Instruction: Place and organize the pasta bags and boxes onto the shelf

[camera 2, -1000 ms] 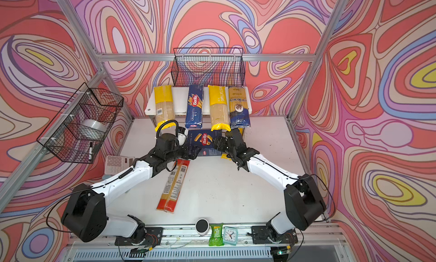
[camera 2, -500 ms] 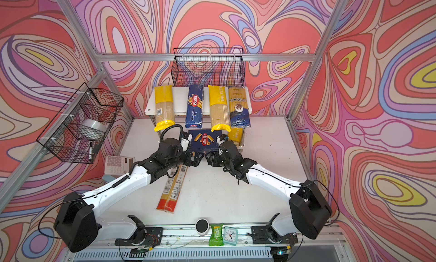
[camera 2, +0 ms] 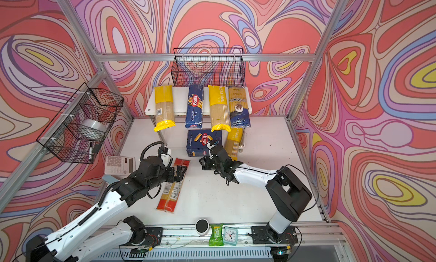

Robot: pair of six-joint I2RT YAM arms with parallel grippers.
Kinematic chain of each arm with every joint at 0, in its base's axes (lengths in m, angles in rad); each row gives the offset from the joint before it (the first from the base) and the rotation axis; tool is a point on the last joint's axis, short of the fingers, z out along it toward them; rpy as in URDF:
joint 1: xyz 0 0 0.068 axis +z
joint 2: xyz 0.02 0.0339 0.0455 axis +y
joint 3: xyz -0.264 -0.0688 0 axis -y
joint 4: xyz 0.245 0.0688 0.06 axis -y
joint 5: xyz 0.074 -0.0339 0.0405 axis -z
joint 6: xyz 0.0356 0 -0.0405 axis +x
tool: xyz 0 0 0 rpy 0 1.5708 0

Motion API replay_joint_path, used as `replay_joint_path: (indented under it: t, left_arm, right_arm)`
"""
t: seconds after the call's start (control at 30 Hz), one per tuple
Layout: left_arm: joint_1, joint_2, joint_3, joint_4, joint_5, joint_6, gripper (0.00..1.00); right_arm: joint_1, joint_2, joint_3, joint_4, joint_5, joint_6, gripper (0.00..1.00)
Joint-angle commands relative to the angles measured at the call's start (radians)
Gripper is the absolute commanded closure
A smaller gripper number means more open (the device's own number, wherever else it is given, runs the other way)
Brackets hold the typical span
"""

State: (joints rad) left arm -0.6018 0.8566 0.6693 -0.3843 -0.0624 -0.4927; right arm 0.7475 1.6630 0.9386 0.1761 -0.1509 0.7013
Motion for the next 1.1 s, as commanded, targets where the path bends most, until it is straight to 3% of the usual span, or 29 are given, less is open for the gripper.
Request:
replay_joint_path:
  t: [0.0,0.3,0.7,1.07]
  left_arm:
    - [-0.001,-0.078,-0.037,-0.108,-0.071,-0.064,0.0]
    - [0.0,-0.193,-0.092,-0.2,-0.145,-0.118,0.0]
    - [0.003,-0.228,-0.145,-0.213,-0.12,-0.181,0.0]
    - [0.031,-0.26,-0.208,-0.214,-0.104,-0.19,0.0]
  right_arm:
    - [0.006,0.034,0.051,0.065,0.005,0.005,0.91]
    - [0.006,0.163,0.147,0.099,0.013,0.02,0.95]
    - [-0.003,0.281,0.325,0.002,0.038,-0.057,0.95]
    - [-0.064,0.342,0.371,0.008,0.014,-0.059,0.94]
